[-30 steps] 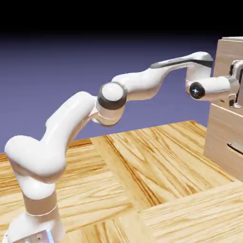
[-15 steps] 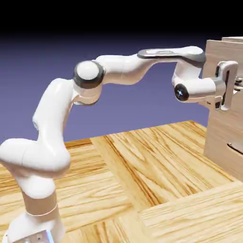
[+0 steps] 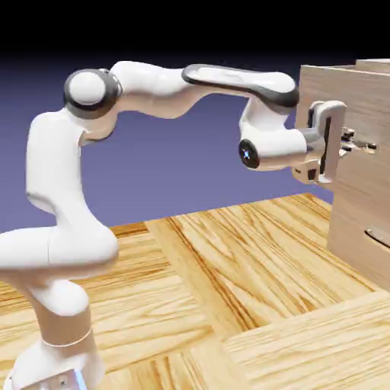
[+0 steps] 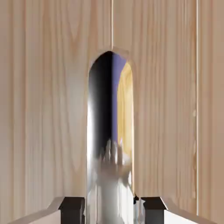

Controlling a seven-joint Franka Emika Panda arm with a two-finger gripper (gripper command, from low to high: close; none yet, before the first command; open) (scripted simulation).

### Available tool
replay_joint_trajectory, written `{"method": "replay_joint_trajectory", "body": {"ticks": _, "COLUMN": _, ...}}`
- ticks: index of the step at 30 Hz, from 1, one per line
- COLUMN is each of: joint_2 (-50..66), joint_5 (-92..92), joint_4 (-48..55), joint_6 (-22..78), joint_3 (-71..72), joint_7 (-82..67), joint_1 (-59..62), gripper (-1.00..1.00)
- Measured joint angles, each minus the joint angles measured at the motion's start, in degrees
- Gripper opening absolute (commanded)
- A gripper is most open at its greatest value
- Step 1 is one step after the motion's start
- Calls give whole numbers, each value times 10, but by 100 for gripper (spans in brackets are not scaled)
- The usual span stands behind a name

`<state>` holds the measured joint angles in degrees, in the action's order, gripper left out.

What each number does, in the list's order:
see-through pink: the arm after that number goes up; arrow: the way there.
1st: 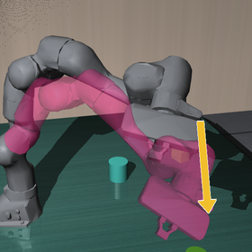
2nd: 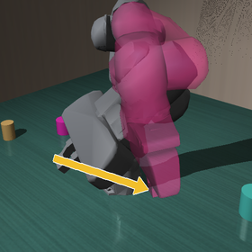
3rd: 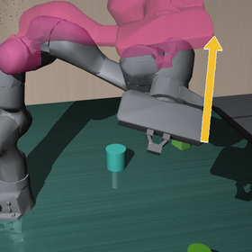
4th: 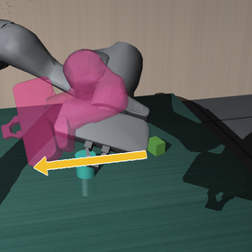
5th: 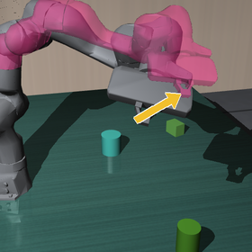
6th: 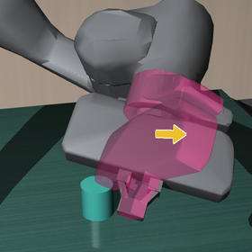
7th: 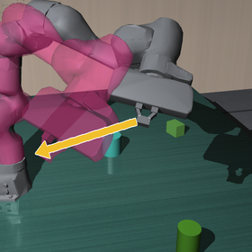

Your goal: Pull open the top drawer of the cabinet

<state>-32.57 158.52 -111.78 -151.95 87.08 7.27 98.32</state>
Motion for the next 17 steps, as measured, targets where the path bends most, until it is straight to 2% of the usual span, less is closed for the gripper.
{"method": "replay_joint_trajectory", "body": {"ticks": 3, "joint_2": 21, "joint_5": 6, "joint_4": -34, "joint_6": 2, "joint_3": -45, "joint_7": -31, "joint_1": -57, "gripper": -100}}
{"method": "replay_joint_trajectory", "body": {"ticks": 12, "joint_2": 183, "joint_5": 73, "joint_4": -18, "joint_6": -45, "joint_3": -57, "joint_7": -251, "joint_1": -115, "gripper": -100}}
{"method": "replay_joint_trajectory", "body": {"ticks": 15, "joint_2": 183, "joint_5": 74, "joint_4": -36, "joint_6": -43, "joint_3": -117, "joint_7": -254, "joint_1": -177, "gripper": -100}}
{"method": "replay_joint_trajectory", "body": {"ticks": 16, "joint_2": 179, "joint_5": 72, "joint_4": -42, "joint_6": -42, "joint_3": -134, "joint_7": -250, "joint_1": -193, "gripper": 100}}
{"method": "replay_joint_trajectory", "body": {"ticks": 17, "joint_2": 179, "joint_5": 72, "joint_4": -42, "joint_6": -42, "joint_3": -134, "joint_7": -250, "joint_1": -193, "gripper": 100}}
